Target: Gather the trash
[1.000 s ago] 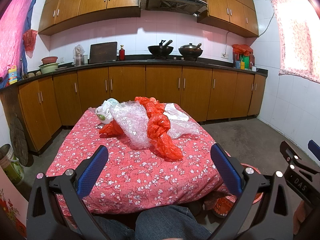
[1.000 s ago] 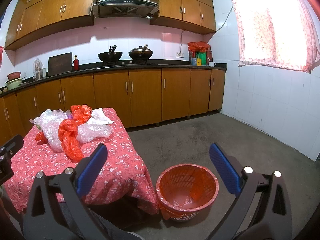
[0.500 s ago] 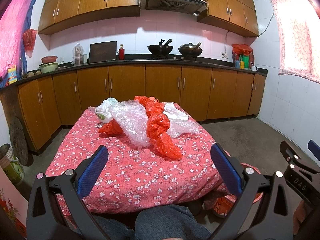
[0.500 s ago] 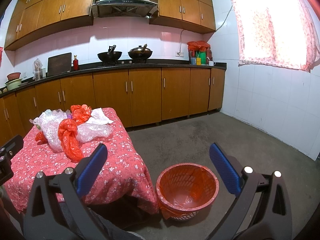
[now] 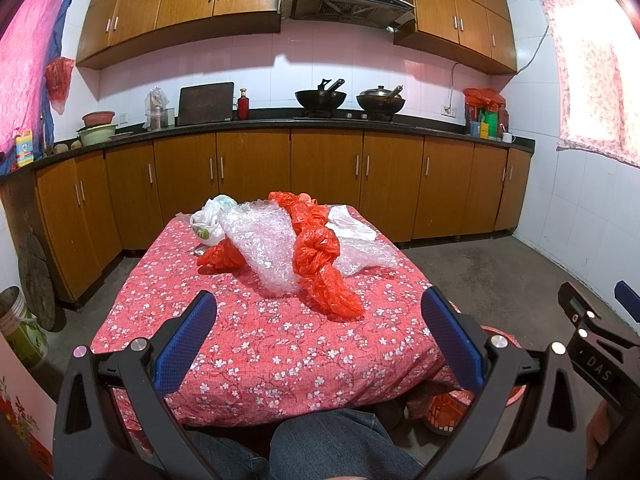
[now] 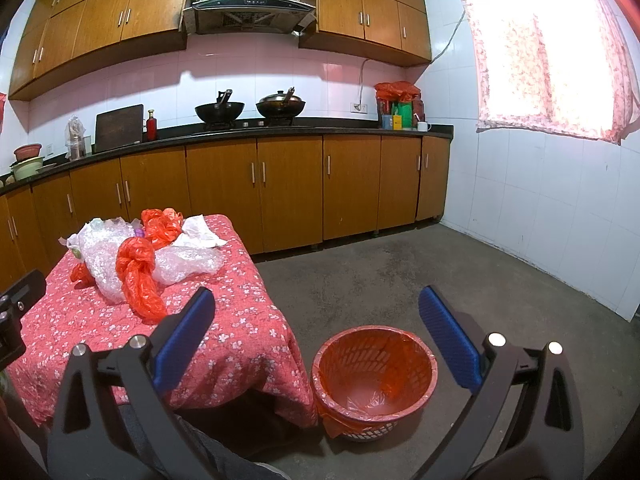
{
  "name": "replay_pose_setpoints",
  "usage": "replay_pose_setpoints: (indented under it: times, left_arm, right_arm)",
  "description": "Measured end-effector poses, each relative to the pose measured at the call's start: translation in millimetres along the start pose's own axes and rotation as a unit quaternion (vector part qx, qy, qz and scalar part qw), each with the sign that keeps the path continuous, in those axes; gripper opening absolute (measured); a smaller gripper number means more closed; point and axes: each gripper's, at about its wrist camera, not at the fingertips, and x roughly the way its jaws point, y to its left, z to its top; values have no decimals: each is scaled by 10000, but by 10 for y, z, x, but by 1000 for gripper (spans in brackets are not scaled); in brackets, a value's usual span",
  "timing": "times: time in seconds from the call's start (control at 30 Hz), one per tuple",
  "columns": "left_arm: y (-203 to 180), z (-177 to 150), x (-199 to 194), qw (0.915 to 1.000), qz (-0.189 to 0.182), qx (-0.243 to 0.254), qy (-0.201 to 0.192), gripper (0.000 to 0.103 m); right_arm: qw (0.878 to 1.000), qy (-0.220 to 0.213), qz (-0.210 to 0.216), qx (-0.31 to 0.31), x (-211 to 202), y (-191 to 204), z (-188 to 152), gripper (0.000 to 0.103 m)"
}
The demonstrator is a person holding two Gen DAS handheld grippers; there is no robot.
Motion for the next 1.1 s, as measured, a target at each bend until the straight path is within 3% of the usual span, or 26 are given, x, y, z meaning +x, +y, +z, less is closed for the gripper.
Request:
replay_pose_setpoints:
  times: [0.43, 0.7, 0.87, 1.1]
  left_arm:
    - [4, -1, 4, 10000, 15, -27, 19, 101]
    - [41, 30, 75, 9996, 278, -56, 92, 101]
    - [274, 42, 248, 9986, 474, -162, 174, 101]
    - [678, 153, 562, 9961, 771, -396, 186, 100]
  right_arm:
    - [10000, 6, 10, -1, 9, 0, 6, 99]
    - [9998, -40, 209, -51, 131, 134, 32, 99]
    - [9980, 55, 623, -11, 340, 325, 175, 97]
    - [9892, 258, 1415, -284, 774, 876, 338, 79]
